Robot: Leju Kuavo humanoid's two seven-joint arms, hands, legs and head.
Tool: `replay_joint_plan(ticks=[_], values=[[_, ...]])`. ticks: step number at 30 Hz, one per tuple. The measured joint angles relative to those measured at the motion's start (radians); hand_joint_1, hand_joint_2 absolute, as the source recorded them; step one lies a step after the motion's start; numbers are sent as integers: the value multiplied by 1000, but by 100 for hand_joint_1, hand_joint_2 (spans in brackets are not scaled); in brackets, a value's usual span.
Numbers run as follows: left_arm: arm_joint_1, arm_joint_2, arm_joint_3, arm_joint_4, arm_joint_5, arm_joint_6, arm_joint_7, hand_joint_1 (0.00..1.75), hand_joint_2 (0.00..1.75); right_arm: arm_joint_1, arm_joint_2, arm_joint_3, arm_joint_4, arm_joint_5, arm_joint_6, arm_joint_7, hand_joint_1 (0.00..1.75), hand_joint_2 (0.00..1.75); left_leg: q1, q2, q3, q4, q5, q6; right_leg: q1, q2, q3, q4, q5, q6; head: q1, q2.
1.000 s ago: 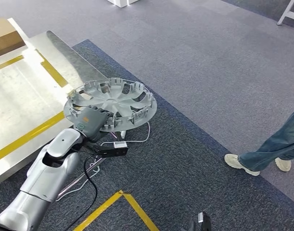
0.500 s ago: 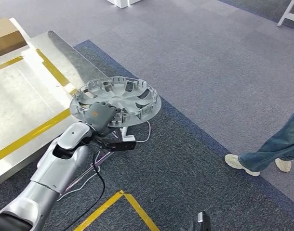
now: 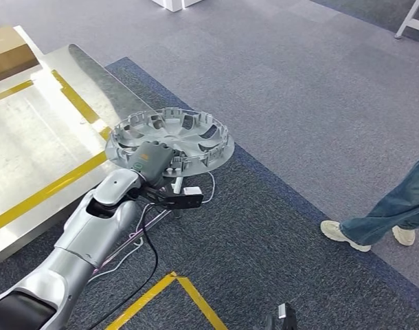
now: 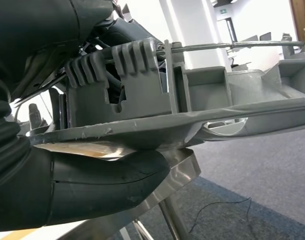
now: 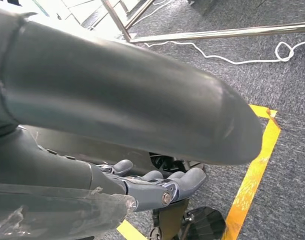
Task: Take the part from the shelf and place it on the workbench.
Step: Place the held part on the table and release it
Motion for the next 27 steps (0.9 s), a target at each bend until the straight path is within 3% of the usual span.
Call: replay_joint_plan(ticks=[9, 18, 27], values=[[-80, -6, 2, 71, 16, -5, 51, 175, 175, 1, 3, 1, 0, 0, 9, 9, 0, 0, 0, 0, 0, 0, 1, 1, 0, 0, 0, 0, 1, 0, 0, 0], [-162, 61, 73, 149, 39, -1, 101, 175, 175, 2, 3, 3, 1, 0, 3, 15, 0, 0, 0, 0, 0, 0, 2, 1, 0, 0, 0, 0, 1, 0, 0, 0], [-178, 95, 108, 194, 39, 7, 102, 175, 175, 2, 3, 7, 4, 0, 3, 14, 0, 0, -1, 0, -2, 0, 2, 1, -1, -2, -1, 0, 1, 0, 0, 0]])
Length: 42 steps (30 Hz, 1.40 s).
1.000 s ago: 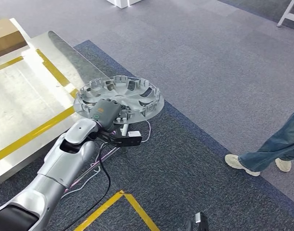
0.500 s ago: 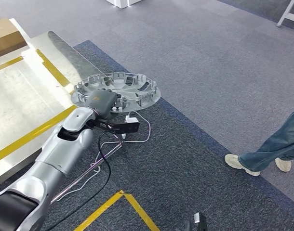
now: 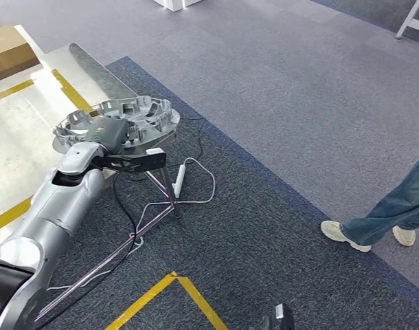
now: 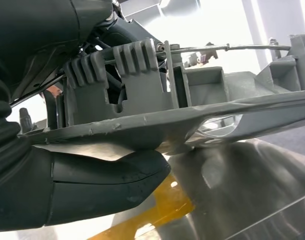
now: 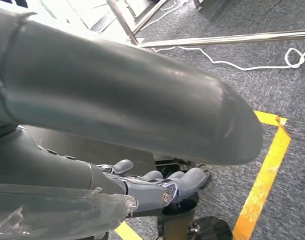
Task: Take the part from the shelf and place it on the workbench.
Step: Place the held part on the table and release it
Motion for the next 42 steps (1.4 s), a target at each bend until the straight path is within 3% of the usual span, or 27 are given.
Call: replay_joint_plan(ticks=[6, 20, 42], values=[[-7, 26, 27, 20, 12, 13, 17, 175, 175, 0, 0, 1, 1, 0, 0, -2, 0, 0, -1, 0, 0, 0, 0, 0, -1, 0, 0, 0, 0, 0, 0, 0], [5, 148, 119, 128, -16, 74, 22, 175, 175, 1, 0, 21, 1, 0, -1, -9, 0, 0, 0, 0, 0, 0, 1, -1, 0, 1, -1, 0, 0, 0, 0, 0], [22, 314, 272, 255, -72, 106, 143, 175, 175, 1, 0, 30, 2, 0, 12, -20, 0, 0, 0, 0, 0, 0, 2, -2, 1, 1, -1, 0, 1, -2, 0, 0]])
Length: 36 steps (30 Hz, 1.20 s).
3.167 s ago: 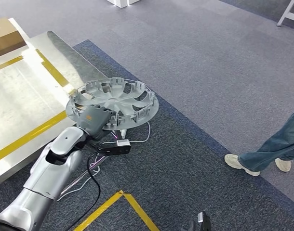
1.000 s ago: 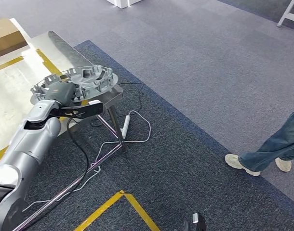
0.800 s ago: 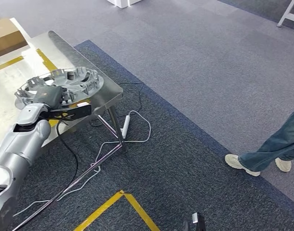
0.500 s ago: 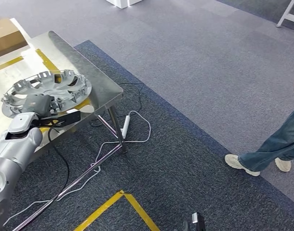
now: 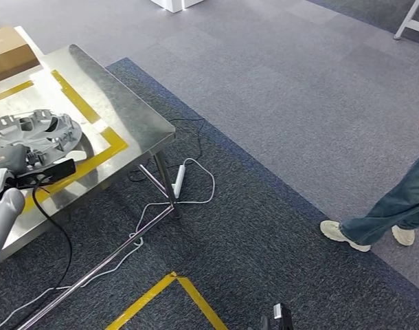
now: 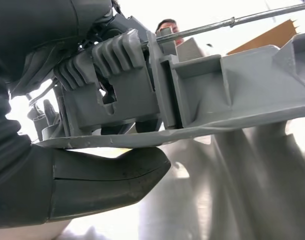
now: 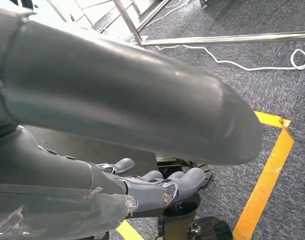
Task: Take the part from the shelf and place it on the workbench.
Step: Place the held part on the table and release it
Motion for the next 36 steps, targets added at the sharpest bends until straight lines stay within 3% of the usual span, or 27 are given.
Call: replay_joint_plan(ticks=[15, 36], values=[[0, 66, 58, 38, -26, 3, 9, 175, 175, 0, 0, 16, 0, 0, 3, -2, 0, 0, 0, 0, 0, 0, 0, 0, 0, -1, 0, 0, 0, 0, 0, 0], [4, 50, 112, 53, -54, 24, -155, 175, 175, 2, 0, 53, 0, 0, 12, -13, 0, 0, 0, 0, 0, 0, 1, 0, 0, -1, 0, 0, 0, -1, 0, 0]])
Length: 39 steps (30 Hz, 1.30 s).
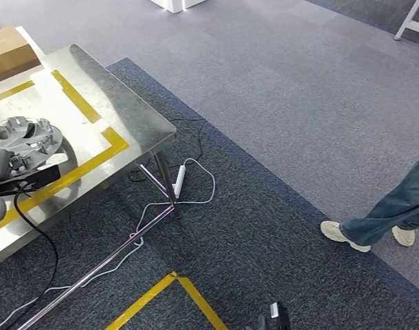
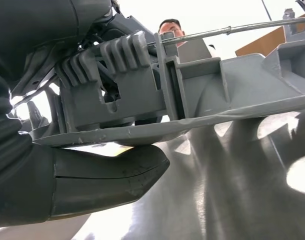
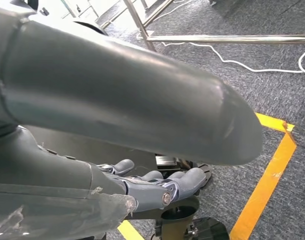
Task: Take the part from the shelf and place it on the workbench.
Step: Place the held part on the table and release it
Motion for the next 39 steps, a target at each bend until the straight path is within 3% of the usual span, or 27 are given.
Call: replay_joint_plan(ticks=[9, 19, 28, 32, 34, 38, 39], values=[[1, -8, 7, 0, 2, 1, -9, 175, 175, 0, 0, 1, 0, 0, 0, 0, 0, 0, 0, 0, 0, 0, 0, 0, 0, 0, 0, 0, 0, 0, 0, 0], [10, -57, 24, -16, 61, 9, -188, 175, 175, 0, 0, 14, 0, 0, 0, -2, 0, 0, 0, -1, 0, 0, 0, 0, 0, -3, 1, 0, 0, 0, 0, 0], [17, -105, 24, -59, 144, -32, -245, 175, 175, 1, 0, 33, 0, 0, 5, -3, 0, 0, -1, -1, 0, 0, 1, 1, -1, -3, 0, 0, 0, 0, 0, 0], [27, -117, 24, -76, 181, -37, -302, 0, 175, 2, 0, 45, 0, 0, 7, -3, 0, 0, -1, -1, 0, 0, 1, 1, -1, -2, 0, 0, 0, 0, 0, 0], [35, -124, 22, -84, 189, -39, -328, 0, 175, 2, 0, 51, 0, 0, 7, -3, 0, 0, -1, -1, 0, 0, 0, 1, -1, -2, 0, 0, 0, 0, 0, 0], [52, -135, 13, -94, 197, -41, -333, 0, 0, 3, 0, 61, 0, 0, 8, -4, 0, 0, -1, -1, 0, 0, 0, 1, -1, 0, -1, 0, 1, 0, 0, 0], [54, -137, 12, -95, 199, -43, -324, 0, 0, 3, 0, 63, 0, 0, 8, -4, 0, 0, -1, -1, 0, 0, 0, 1, -1, 0, -1, 0, 1, 0, 0, 0]])
